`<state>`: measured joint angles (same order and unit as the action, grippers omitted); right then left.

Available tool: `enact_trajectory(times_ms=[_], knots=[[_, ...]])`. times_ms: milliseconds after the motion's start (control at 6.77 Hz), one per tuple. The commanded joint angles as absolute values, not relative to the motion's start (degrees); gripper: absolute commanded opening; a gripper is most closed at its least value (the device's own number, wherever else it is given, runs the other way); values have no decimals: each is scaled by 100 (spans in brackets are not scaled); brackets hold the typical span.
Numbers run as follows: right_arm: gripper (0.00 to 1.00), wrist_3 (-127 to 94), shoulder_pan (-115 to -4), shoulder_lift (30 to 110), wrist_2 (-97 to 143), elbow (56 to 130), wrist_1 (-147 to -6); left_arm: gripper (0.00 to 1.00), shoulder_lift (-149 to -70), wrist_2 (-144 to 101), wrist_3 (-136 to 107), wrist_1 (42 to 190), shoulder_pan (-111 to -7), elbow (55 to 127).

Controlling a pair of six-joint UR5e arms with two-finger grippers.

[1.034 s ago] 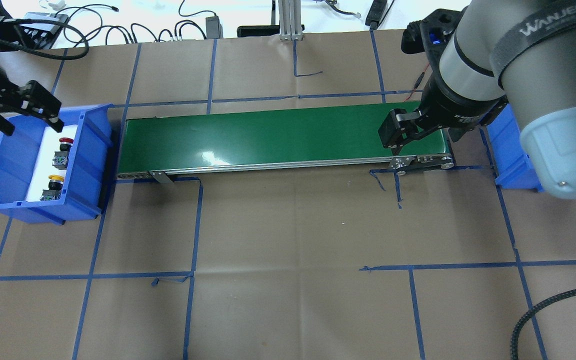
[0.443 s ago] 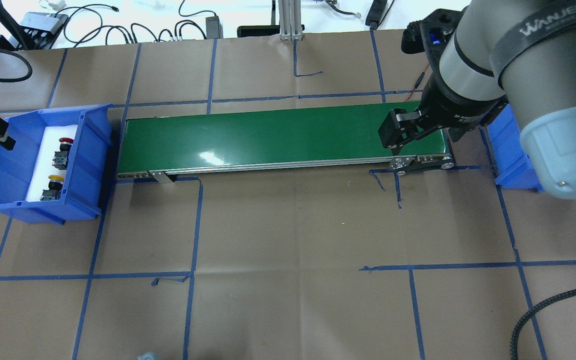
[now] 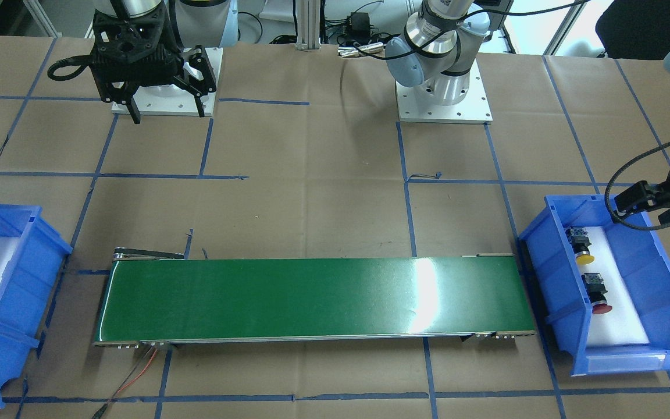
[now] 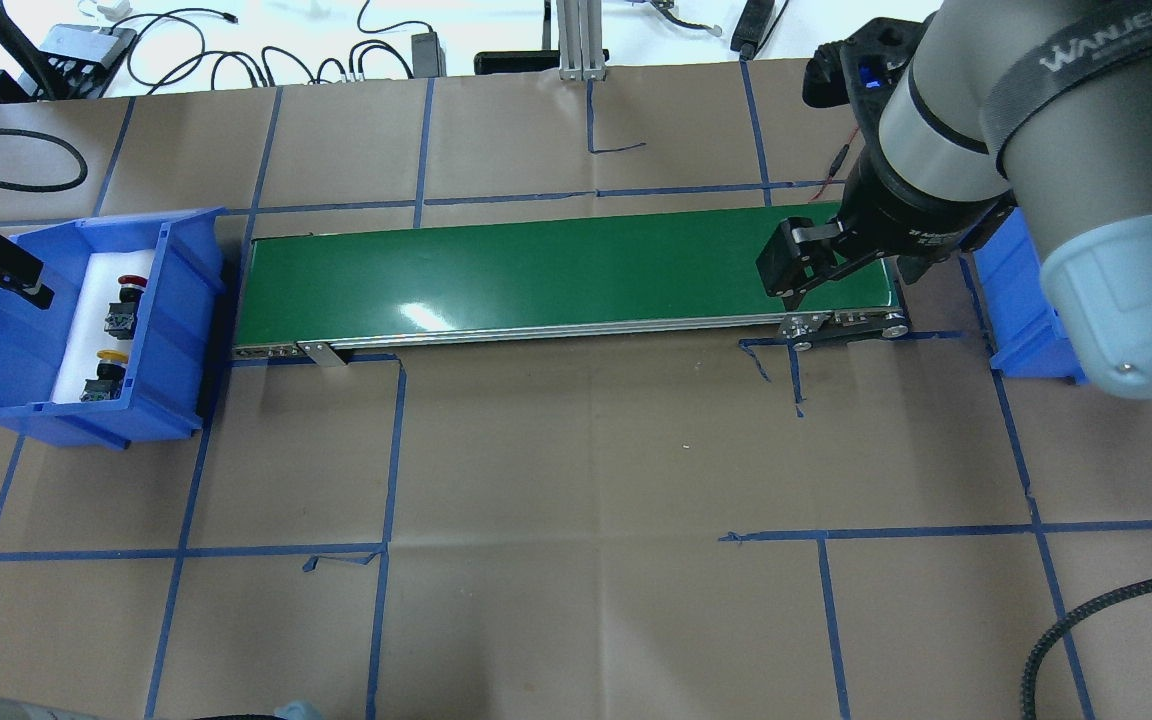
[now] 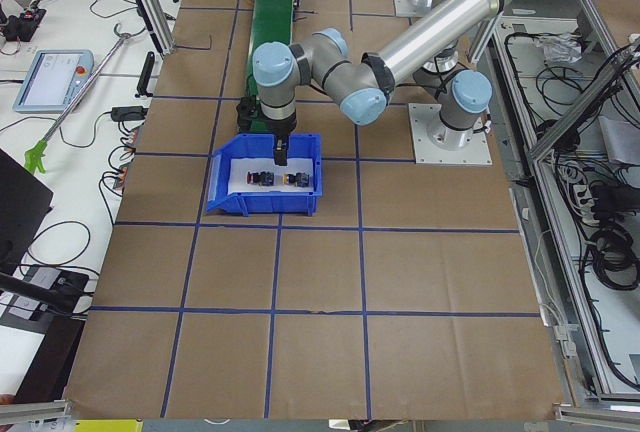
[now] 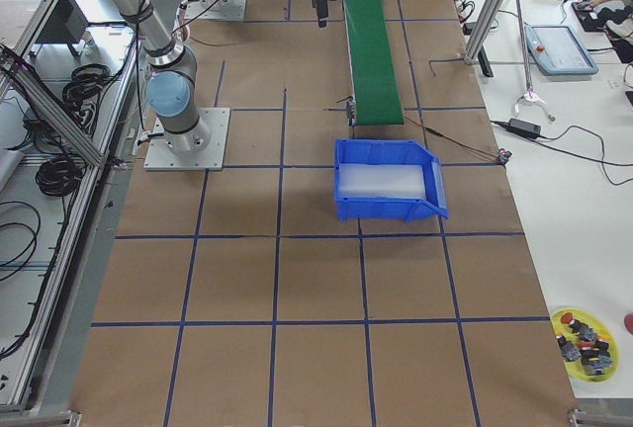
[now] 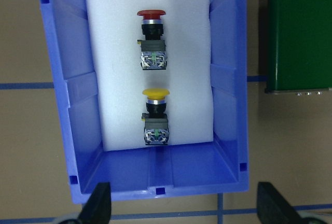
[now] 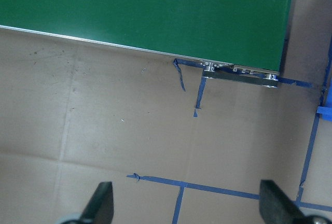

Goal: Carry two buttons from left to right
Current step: 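Lower the left gripper onto the yellow-capped button in the bin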

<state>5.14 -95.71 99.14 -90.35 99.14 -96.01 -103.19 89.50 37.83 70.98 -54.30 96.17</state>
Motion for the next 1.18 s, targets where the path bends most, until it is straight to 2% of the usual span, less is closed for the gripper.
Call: enact_trajectory(times_ms=[0, 295, 591, 1034], knots=[[100, 519, -9571, 9914, -9035, 9914, -9598, 100, -10485, 8947, 3771, 6243, -5467, 10245], [100, 518, -9571, 9914, -9035, 9914, -9606, 100, -10826, 8939, 3771, 5505, -5467, 10555], [100, 519, -9571, 9914, -9035, 9914, -9606, 100, -11205, 8938, 3762, 5108, -5467, 10573], [100, 519, -9571, 9914, -9035, 9914, -9598, 100, -11180, 8991, 3753, 5098, -5475, 10827]])
